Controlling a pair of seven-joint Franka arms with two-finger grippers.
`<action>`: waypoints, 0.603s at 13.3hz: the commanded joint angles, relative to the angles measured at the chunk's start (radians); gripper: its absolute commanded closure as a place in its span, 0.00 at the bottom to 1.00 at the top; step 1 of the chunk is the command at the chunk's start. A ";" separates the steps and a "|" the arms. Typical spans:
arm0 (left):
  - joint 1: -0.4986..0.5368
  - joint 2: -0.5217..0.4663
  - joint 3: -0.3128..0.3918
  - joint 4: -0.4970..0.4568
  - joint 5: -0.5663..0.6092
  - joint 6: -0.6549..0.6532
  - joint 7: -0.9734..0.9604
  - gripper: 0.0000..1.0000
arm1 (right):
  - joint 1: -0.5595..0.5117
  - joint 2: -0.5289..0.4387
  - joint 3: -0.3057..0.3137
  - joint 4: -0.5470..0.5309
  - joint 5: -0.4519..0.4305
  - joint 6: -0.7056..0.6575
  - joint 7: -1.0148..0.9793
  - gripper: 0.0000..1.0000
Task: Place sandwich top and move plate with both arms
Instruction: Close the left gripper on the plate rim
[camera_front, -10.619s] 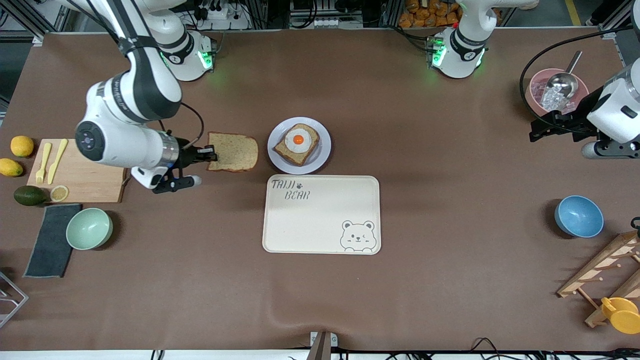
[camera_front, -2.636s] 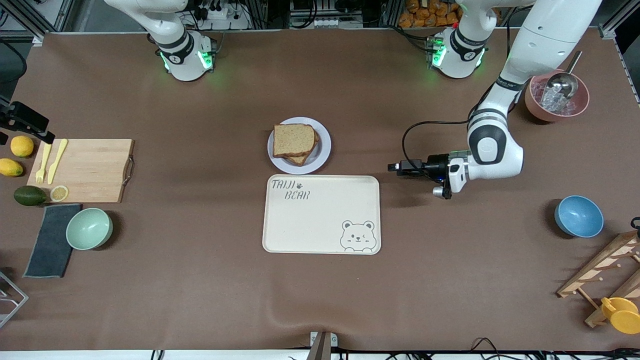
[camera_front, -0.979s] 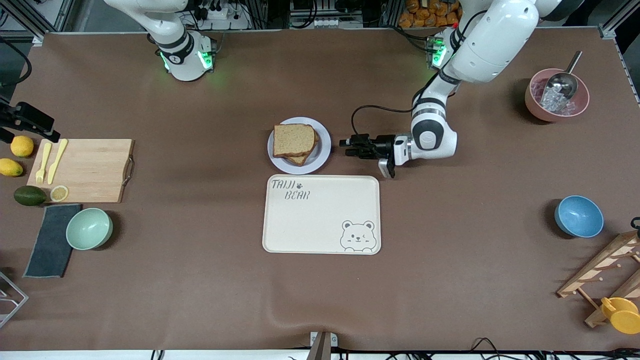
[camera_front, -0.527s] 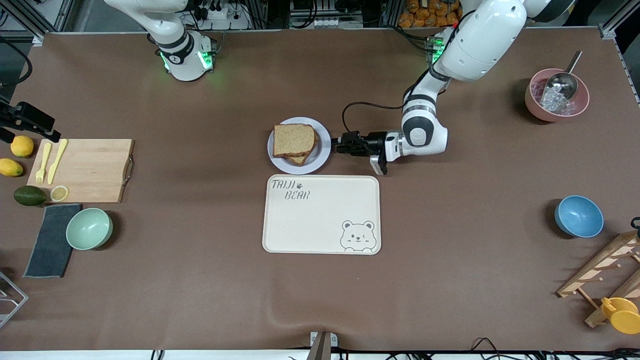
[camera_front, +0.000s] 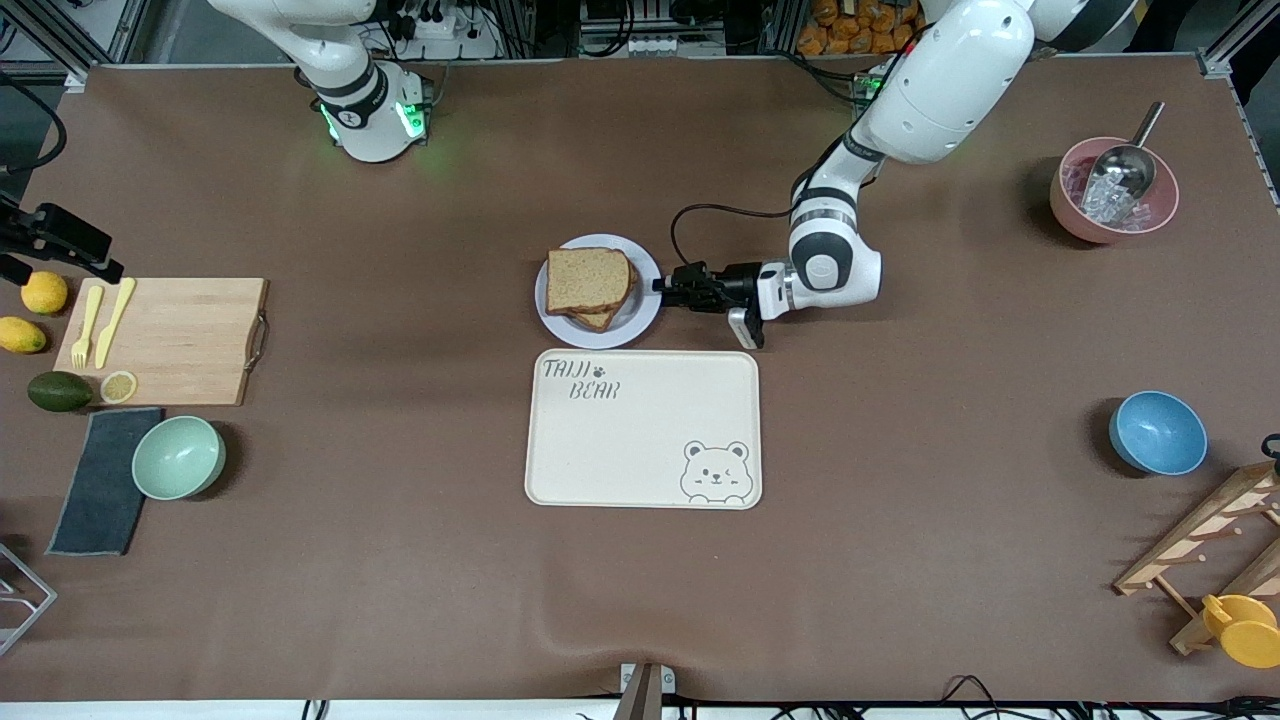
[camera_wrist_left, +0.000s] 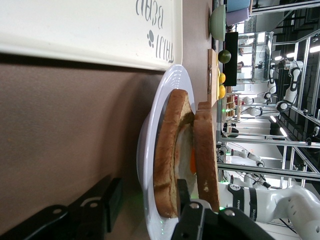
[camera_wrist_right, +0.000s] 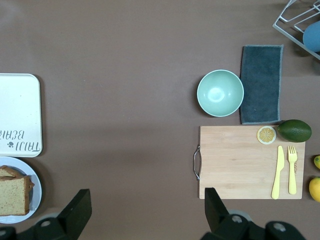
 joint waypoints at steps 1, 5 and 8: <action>-0.030 0.024 0.000 0.027 -0.060 0.028 0.034 0.56 | 0.001 -0.007 0.004 -0.008 -0.004 -0.005 0.020 0.00; -0.038 0.044 0.000 0.046 -0.070 0.039 0.070 0.83 | 0.001 -0.007 0.004 -0.010 -0.004 -0.005 0.020 0.00; -0.038 0.044 0.000 0.050 -0.072 0.039 0.088 1.00 | 0.003 -0.007 0.004 -0.010 -0.004 -0.008 0.020 0.00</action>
